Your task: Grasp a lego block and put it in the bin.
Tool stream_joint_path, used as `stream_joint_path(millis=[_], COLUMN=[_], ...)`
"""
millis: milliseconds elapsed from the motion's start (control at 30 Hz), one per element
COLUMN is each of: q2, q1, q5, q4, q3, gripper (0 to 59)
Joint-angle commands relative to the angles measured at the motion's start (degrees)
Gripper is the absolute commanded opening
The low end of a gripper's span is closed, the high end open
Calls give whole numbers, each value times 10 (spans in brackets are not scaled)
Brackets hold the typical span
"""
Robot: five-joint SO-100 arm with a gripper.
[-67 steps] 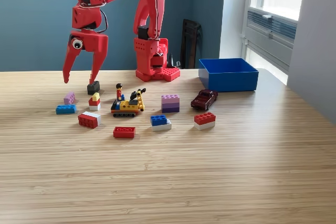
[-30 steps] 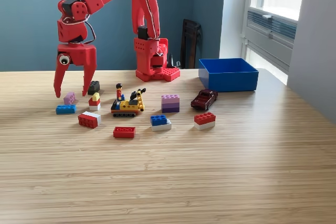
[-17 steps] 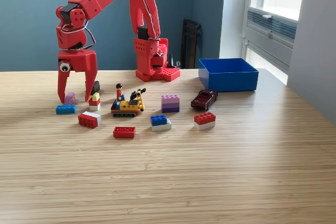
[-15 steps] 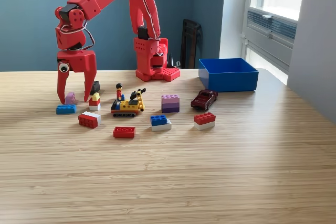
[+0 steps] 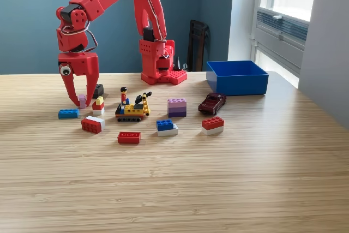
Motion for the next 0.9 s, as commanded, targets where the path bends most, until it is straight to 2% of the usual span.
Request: stream_joint_path(millis=[33, 333, 600, 900], q2=[16, 19, 39, 159], q1=[-4, -33, -76, -270], q5=[-17, -47, -70, -102], q4=[35, 151, 271, 314], q3=[-33, -82, -218, -202], gripper=[1, 1, 1, 1])
